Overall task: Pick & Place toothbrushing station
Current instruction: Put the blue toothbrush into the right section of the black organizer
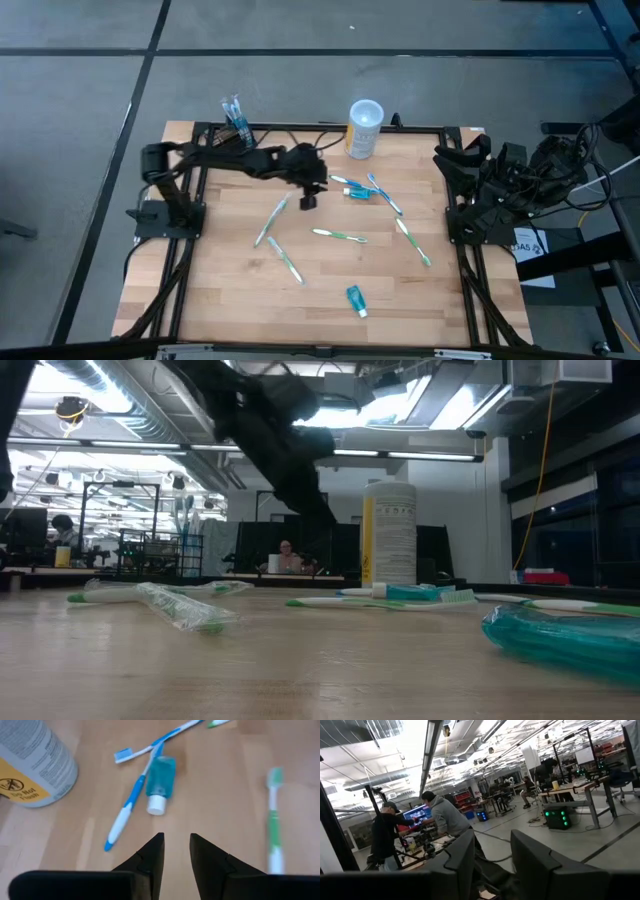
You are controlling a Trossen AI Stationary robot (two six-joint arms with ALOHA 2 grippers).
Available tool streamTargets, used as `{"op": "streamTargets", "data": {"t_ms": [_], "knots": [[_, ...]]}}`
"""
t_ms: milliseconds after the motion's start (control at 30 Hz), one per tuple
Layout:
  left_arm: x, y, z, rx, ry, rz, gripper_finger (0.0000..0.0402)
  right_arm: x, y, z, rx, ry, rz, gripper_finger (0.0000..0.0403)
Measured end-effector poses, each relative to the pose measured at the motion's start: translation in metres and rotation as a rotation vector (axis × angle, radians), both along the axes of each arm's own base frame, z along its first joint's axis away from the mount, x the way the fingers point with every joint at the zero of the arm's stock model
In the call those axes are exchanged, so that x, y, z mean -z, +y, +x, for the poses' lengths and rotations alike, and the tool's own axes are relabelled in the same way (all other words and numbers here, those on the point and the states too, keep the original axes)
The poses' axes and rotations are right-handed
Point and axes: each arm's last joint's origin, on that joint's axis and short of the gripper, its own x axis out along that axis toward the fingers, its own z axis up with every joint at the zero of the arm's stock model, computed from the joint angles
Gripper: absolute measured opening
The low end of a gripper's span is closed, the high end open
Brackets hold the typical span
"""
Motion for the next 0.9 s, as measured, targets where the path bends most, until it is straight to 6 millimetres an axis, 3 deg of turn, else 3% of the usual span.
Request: {"op": "streamTargets", "data": {"t_ms": [167,367,600,900], "knots": [[0.011,0.026,0.025,-0.022,0.078,0.044,0.0093,-0.001,0.000,0.000,-0.012,-0.014,0.013,0.0130],[0.026,0.053,0.036,0.021,0.142,0.013,0.0129,-0.002,0.001,0.000,-0.038,-0.037,0.014,0.0130],[0.036,0.066,0.033,0.066,0.155,-0.046,0.0160,-0.003,0.002,0.000,-0.053,-0.045,0.005,0.0130],[0.047,0.076,0.028,0.066,0.172,-0.108,0.0155,-0.004,0.002,0.000,-0.074,-0.057,-0.015,0.0130]]}}
